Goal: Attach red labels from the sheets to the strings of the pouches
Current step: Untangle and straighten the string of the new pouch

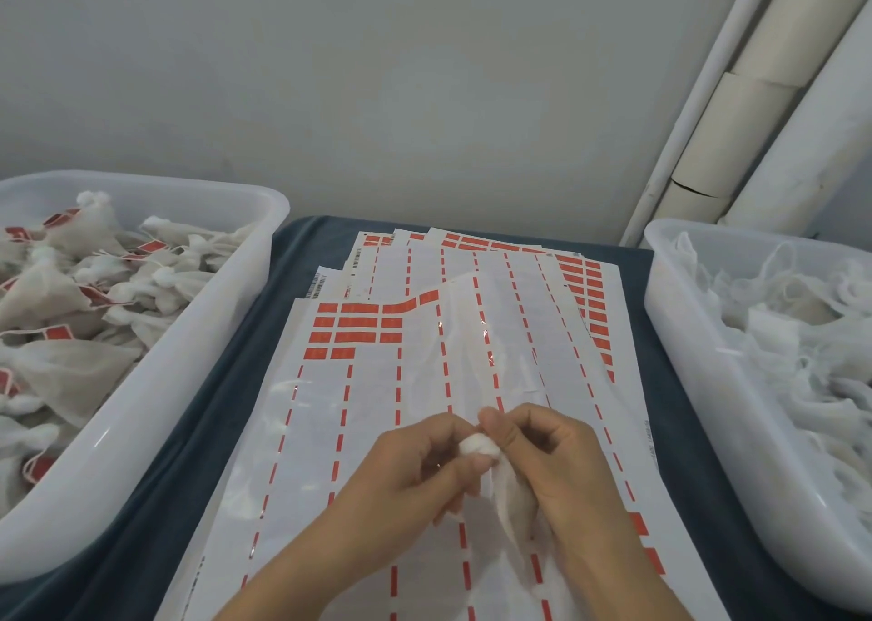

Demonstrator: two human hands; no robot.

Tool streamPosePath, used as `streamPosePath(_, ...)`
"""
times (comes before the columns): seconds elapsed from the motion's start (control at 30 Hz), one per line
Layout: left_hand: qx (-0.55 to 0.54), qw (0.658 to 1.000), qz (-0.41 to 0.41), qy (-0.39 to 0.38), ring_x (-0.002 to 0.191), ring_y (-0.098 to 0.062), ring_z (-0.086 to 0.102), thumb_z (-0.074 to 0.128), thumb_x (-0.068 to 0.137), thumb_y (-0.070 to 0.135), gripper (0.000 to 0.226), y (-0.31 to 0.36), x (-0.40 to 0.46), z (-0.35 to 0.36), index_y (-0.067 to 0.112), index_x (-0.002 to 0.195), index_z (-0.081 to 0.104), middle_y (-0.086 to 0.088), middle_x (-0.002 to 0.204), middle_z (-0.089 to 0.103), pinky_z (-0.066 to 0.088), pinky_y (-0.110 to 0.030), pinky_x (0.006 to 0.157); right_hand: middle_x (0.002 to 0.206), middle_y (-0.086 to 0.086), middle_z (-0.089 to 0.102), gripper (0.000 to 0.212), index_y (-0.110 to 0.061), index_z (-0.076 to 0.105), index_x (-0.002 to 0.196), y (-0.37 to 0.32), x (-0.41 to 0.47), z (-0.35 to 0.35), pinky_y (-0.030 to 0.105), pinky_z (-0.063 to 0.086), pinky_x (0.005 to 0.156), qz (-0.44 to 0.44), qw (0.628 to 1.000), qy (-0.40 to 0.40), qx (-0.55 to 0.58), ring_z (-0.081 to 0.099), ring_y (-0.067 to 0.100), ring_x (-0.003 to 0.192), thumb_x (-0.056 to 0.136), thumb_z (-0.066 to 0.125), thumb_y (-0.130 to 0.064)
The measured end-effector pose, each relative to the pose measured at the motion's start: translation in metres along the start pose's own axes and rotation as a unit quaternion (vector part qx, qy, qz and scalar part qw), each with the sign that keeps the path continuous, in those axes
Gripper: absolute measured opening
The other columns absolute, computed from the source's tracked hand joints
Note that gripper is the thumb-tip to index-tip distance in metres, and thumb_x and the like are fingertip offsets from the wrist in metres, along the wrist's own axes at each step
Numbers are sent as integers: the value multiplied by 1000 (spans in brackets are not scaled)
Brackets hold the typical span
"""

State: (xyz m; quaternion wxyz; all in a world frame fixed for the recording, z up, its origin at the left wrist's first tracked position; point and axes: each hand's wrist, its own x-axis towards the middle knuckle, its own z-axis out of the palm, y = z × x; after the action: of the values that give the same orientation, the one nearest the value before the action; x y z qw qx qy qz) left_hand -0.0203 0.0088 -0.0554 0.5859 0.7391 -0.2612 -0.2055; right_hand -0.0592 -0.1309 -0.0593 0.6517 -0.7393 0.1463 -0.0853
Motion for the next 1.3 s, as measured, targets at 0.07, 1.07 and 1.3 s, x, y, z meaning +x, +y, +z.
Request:
streamPosePath(0.07,21,999,-2,33,56,3,56,54,75,39,20,-1,1,-1,25,87,61,20,61,61,43,-9,55,72,-4,70,45,-18,73,78,-1,-2,0,12,51,64,-4,1000,-24,-11,65,10,74,58,58,-56)
streamPosePath(1.07,-336,940,-59,-17,76,-11,64,71,73,21,43,-3,4,-7,32,112,55,2,86,67,50,-21,62,101,16,67,37,1,72,84,-8,-7,-4,41,50,93,182,882,-167,401,64,26,99,60,85,-25)
streamPosePath(1.3,77,956,98,266,85,6,51,59,71,60,38,-3,5,3,46,103,42,13,124,40,45,-7,66,84,4,72,18,-13,77,74,-8,-6,-1,38,53,87,171,928,-51,327,67,22,92,66,68,-26)
